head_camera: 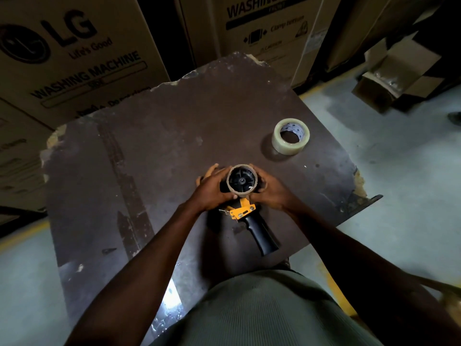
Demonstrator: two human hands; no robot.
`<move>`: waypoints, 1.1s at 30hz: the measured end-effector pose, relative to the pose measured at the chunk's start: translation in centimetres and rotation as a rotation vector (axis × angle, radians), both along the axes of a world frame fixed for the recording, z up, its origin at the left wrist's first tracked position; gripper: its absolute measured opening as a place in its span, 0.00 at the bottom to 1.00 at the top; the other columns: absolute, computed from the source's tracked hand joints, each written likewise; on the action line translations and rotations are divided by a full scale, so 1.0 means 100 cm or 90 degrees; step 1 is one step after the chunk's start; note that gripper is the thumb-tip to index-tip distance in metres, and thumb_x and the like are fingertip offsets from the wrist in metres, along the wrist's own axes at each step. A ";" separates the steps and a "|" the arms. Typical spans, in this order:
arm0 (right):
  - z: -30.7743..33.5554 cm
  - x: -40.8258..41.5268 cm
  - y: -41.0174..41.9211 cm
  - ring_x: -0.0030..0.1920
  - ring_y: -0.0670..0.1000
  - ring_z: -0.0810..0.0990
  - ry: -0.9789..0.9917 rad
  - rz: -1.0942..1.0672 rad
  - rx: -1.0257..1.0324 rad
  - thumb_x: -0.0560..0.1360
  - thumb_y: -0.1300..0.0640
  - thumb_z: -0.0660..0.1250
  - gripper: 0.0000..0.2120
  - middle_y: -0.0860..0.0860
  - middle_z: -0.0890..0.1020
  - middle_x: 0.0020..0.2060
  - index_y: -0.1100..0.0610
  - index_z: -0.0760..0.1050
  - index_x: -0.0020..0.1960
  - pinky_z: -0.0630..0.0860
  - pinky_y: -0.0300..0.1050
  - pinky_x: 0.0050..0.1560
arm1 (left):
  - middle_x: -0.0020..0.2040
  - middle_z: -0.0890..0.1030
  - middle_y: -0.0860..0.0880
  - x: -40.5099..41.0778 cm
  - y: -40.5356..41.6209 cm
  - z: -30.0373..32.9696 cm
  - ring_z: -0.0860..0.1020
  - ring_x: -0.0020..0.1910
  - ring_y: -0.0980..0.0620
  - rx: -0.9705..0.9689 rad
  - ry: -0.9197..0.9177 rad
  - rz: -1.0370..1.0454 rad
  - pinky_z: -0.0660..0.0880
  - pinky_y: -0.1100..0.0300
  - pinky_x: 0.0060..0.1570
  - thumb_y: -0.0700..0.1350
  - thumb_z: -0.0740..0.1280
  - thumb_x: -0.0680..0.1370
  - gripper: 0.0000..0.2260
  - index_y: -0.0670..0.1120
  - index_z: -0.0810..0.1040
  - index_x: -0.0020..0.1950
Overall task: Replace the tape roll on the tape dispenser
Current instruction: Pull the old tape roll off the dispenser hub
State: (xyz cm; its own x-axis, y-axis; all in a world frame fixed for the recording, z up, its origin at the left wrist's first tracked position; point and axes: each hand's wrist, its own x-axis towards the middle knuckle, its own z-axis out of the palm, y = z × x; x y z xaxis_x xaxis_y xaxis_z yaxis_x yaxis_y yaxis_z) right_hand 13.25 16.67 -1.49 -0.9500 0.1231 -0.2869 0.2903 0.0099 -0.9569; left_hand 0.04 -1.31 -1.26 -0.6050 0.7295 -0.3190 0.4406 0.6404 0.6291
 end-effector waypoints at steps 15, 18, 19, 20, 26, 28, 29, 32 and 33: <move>0.023 -0.003 -0.001 0.66 0.50 0.78 0.055 -0.001 -0.005 0.69 0.70 0.76 0.33 0.48 0.81 0.64 0.46 0.75 0.68 0.73 0.47 0.67 | 0.76 0.68 0.54 -0.010 -0.009 -0.033 0.59 0.79 0.50 0.088 -0.087 0.000 0.58 0.37 0.74 0.69 0.70 0.68 0.40 0.65 0.58 0.76; 0.022 -0.005 0.000 0.67 0.52 0.78 0.058 -0.003 -0.013 0.69 0.70 0.77 0.33 0.52 0.81 0.65 0.49 0.73 0.69 0.73 0.50 0.68 | 0.76 0.68 0.54 -0.014 -0.010 -0.036 0.60 0.79 0.49 0.102 -0.100 -0.015 0.60 0.36 0.73 0.73 0.68 0.67 0.40 0.66 0.58 0.76; 0.023 -0.005 0.000 0.67 0.53 0.78 0.060 -0.004 -0.015 0.69 0.70 0.77 0.33 0.52 0.81 0.65 0.49 0.73 0.69 0.72 0.52 0.69 | 0.76 0.67 0.54 -0.015 -0.009 -0.037 0.60 0.79 0.49 0.104 -0.101 -0.018 0.60 0.36 0.73 0.73 0.68 0.67 0.40 0.66 0.57 0.76; 0.023 -0.006 0.000 0.68 0.54 0.77 0.065 -0.002 -0.017 0.69 0.69 0.77 0.33 0.53 0.80 0.65 0.49 0.73 0.69 0.72 0.54 0.70 | 0.77 0.67 0.54 -0.016 -0.009 -0.038 0.59 0.79 0.49 0.101 -0.099 -0.022 0.59 0.35 0.74 0.73 0.67 0.67 0.40 0.66 0.57 0.76; 0.023 -0.006 0.001 0.68 0.54 0.77 0.078 -0.003 -0.035 0.69 0.70 0.76 0.33 0.53 0.80 0.66 0.49 0.74 0.69 0.71 0.54 0.70 | 0.78 0.66 0.56 -0.018 -0.008 -0.040 0.57 0.80 0.51 0.098 -0.089 -0.047 0.53 0.34 0.75 0.73 0.67 0.69 0.40 0.66 0.55 0.77; 0.023 -0.006 0.000 0.68 0.54 0.77 0.080 -0.003 -0.034 0.69 0.71 0.77 0.33 0.54 0.79 0.66 0.52 0.73 0.70 0.71 0.52 0.70 | 0.77 0.66 0.58 -0.018 -0.008 -0.039 0.57 0.80 0.50 0.105 -0.092 -0.054 0.52 0.34 0.75 0.72 0.67 0.69 0.40 0.65 0.56 0.77; 0.023 -0.006 0.000 0.68 0.54 0.77 0.080 -0.002 -0.034 0.69 0.71 0.76 0.34 0.55 0.79 0.66 0.54 0.72 0.71 0.71 0.51 0.70 | 0.77 0.67 0.59 -0.018 -0.008 -0.039 0.57 0.80 0.50 0.111 -0.094 -0.055 0.52 0.33 0.75 0.73 0.67 0.69 0.40 0.64 0.56 0.77; 0.023 -0.006 0.000 0.68 0.54 0.77 0.079 -0.002 -0.042 0.69 0.73 0.76 0.34 0.56 0.79 0.66 0.58 0.71 0.71 0.72 0.49 0.69 | 0.76 0.67 0.59 -0.019 -0.009 -0.036 0.56 0.80 0.50 0.115 -0.102 -0.052 0.52 0.33 0.75 0.73 0.67 0.68 0.40 0.65 0.56 0.77; 0.024 -0.006 0.000 0.68 0.54 0.77 0.082 -0.003 -0.045 0.69 0.72 0.76 0.33 0.55 0.80 0.66 0.56 0.72 0.70 0.72 0.48 0.69 | 0.76 0.67 0.58 -0.019 -0.010 -0.034 0.56 0.80 0.49 0.114 -0.104 -0.054 0.53 0.33 0.74 0.73 0.67 0.68 0.40 0.66 0.56 0.77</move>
State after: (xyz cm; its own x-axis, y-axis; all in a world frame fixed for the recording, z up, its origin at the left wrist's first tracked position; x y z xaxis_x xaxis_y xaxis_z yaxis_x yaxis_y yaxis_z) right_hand 12.69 16.71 0.89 -0.9790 0.1121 -0.1702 0.1643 -0.0600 -0.9846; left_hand -1.85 -2.29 -4.69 -0.4898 0.8294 -0.2688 0.3709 0.4772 0.7967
